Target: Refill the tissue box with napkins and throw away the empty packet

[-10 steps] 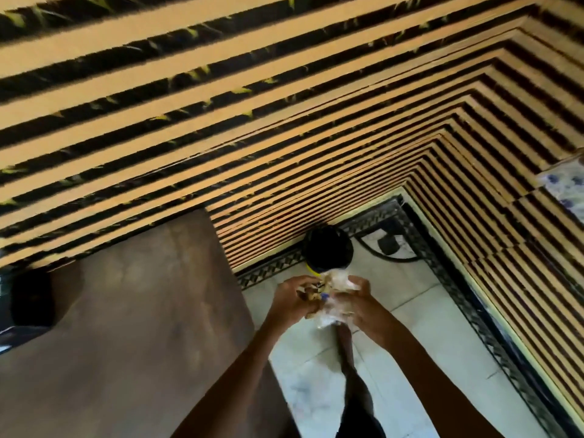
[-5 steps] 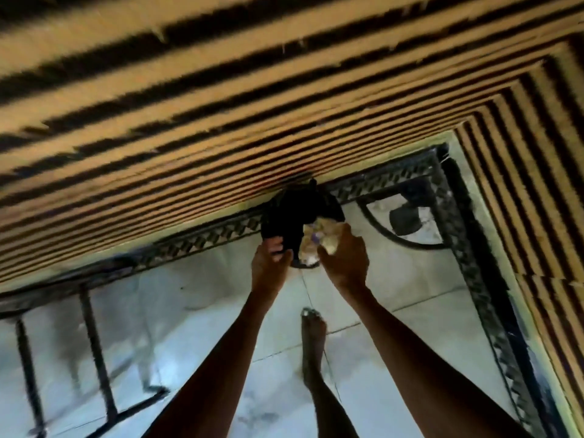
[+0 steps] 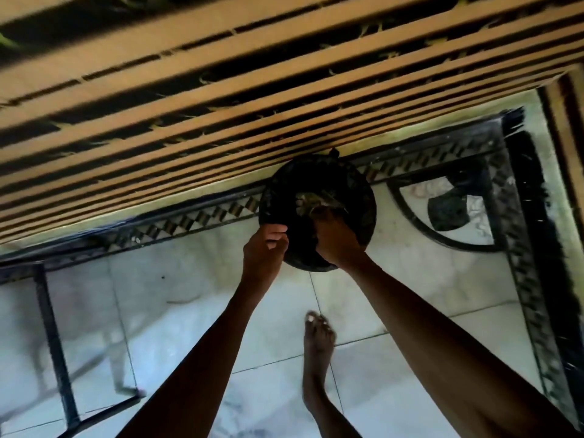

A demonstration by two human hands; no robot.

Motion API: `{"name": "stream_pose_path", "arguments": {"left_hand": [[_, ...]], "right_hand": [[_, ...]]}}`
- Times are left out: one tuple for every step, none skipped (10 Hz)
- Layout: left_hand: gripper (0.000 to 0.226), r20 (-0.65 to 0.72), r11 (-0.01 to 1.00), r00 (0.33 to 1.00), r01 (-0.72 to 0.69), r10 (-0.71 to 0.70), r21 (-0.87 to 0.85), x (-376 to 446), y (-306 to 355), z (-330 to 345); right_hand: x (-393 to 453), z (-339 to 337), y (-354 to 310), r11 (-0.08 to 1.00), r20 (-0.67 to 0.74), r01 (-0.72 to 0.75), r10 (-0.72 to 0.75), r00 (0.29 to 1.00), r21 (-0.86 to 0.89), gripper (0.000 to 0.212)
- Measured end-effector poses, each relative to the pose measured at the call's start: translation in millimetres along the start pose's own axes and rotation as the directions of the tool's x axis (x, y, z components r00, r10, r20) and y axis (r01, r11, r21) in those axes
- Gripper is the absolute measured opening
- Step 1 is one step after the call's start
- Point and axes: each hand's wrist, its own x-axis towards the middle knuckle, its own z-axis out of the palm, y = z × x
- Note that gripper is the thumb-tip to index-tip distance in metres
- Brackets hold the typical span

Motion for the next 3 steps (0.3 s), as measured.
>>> {"name": "stream_pose_path", "arguments": {"left_hand": [[0.024, 0.003, 1.0, 1.0, -0.002, 0.002, -0.004, -22.6, 28.8, -19.0], [0.023, 0.032, 0.998, 0.999, -0.038, 0.039, -0.04, -55.2, 68.3, -46.9], [0.02, 0.053, 0.993, 0.993, -0.099, 0.103, -0.069, -102.5, 113.1, -74.5]], "right_hand": [[-37.8, -51.3, -17.9, 0.963, -0.103, -0.068, 0.098, 0.99, 0.259, 0.041], [-94.9, -117.9, -40.4, 0.807, -0.07, -0.162, 0.243, 0.967, 0.568, 0.026], [-162.4, -179.7, -77.4, 0.669, -0.098, -0.155, 0.325, 0.941, 0.727, 0.023]]}}
